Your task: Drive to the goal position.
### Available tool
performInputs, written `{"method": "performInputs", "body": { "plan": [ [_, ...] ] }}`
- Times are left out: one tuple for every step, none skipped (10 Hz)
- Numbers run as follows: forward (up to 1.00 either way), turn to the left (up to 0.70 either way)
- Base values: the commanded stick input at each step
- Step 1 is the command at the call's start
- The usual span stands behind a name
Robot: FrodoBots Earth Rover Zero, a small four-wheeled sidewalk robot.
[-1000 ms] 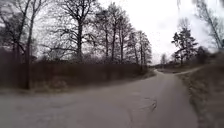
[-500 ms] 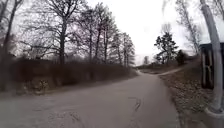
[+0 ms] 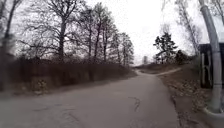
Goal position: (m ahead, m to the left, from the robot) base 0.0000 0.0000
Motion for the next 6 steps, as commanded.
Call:
{"method": "performInputs", "body": {
  "plan": [
    [0.0, -0.37],
    [0.0, -0.28],
    [0.0, -0.2],
    [0.0, -0.12],
    [0.0, -0.03],
    [0.0, 0.0]
  ]
}}
